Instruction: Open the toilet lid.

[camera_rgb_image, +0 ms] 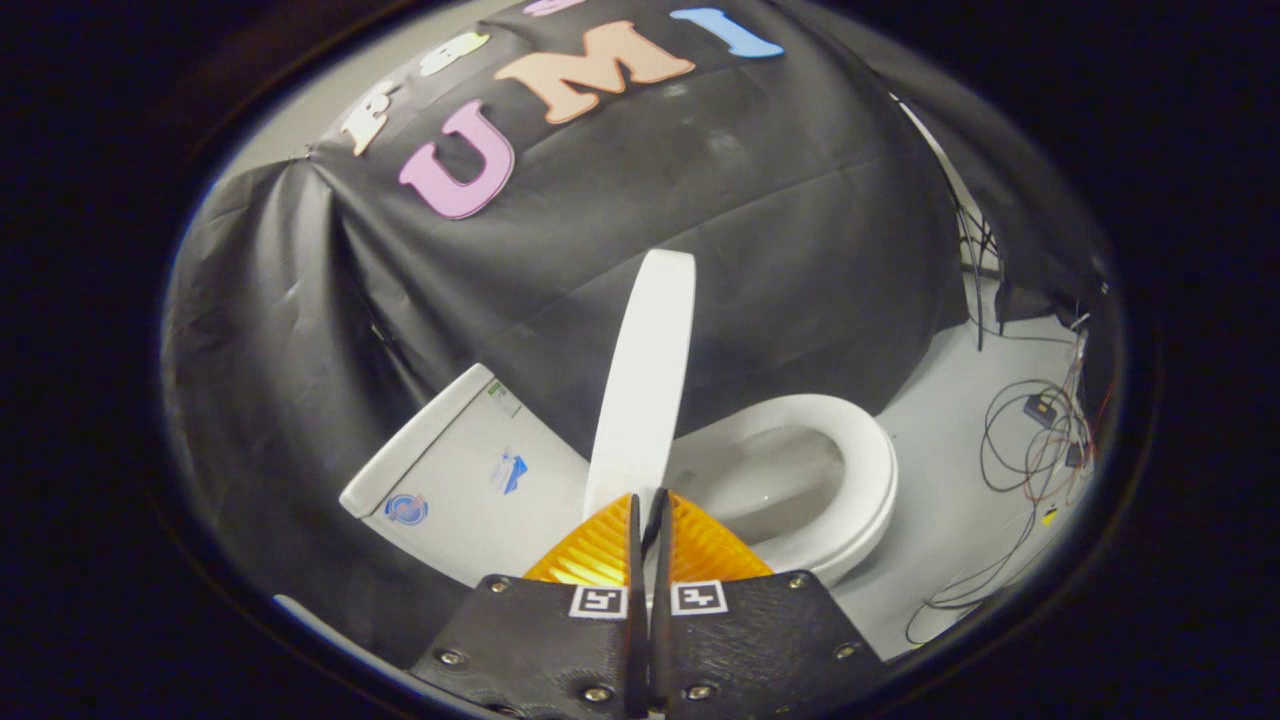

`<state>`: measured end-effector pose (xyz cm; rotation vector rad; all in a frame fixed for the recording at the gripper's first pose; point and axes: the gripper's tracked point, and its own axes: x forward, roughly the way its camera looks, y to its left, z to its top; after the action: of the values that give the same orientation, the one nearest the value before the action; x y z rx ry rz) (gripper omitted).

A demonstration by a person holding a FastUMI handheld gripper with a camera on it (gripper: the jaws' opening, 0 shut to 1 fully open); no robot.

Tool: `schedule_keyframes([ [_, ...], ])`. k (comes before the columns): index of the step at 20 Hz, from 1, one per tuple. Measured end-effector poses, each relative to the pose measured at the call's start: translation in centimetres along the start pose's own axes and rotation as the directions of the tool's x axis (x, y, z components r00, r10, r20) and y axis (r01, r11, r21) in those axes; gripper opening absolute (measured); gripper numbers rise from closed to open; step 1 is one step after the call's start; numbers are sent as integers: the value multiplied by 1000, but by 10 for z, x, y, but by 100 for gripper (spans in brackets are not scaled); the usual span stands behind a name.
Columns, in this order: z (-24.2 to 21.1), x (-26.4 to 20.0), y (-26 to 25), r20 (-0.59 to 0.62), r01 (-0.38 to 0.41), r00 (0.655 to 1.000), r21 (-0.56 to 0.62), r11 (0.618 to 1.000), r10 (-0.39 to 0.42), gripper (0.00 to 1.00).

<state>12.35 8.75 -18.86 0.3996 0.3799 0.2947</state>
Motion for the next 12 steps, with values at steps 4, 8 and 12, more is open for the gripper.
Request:
schedule_keyframes([
  [4,2,1,0,13,-20,1000,-68,997,21,2],
  [8,4,2,2,25,-30,999,-119,993,33,2],
  [12,6,3,5,36,-45,998,-168,985,52,2],
])
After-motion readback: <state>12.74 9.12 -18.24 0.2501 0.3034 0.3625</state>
